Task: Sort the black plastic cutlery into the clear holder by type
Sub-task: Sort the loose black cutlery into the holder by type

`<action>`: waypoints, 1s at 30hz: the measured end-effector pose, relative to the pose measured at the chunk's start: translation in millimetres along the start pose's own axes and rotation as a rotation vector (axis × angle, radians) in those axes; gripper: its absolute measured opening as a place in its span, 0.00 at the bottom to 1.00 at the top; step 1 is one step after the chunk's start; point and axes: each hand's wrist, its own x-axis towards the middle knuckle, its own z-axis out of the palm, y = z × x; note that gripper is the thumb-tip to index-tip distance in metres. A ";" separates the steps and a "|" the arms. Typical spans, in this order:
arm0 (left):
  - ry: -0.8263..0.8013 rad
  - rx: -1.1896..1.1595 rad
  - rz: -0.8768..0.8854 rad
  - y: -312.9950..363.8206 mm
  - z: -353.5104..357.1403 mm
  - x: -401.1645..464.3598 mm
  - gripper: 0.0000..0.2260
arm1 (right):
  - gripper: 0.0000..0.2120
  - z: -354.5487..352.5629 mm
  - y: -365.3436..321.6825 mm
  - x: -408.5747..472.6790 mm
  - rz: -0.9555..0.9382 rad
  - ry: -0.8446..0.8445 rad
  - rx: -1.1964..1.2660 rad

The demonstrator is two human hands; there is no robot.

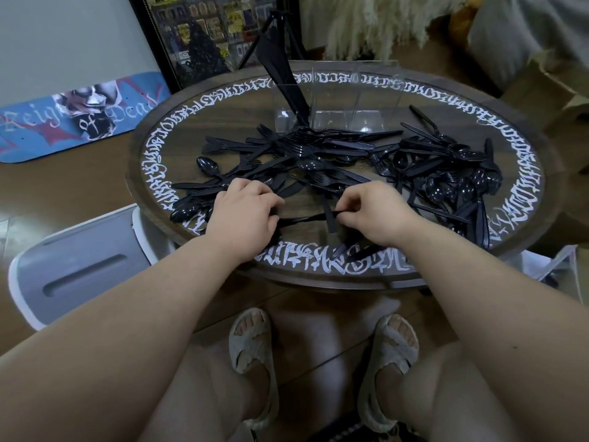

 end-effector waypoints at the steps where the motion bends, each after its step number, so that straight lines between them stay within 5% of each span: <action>1: 0.010 0.001 0.006 2.7 -0.7 0.9 0.15 | 0.02 -3.8 4.2 -1.4 0.011 0.028 0.051; 10: -0.002 -0.108 0.162 44.7 -5.5 7.0 0.16 | 0.07 -32.9 30.2 -20.5 0.077 0.190 0.393; 23: -0.086 -0.262 0.179 59.4 -5.6 2.9 0.14 | 0.11 -31.2 31.6 -26.0 0.044 0.158 0.509; 30: -0.122 -0.263 0.163 53.6 -6.9 1.3 0.15 | 0.10 -30.0 30.6 -24.4 -0.018 0.131 0.339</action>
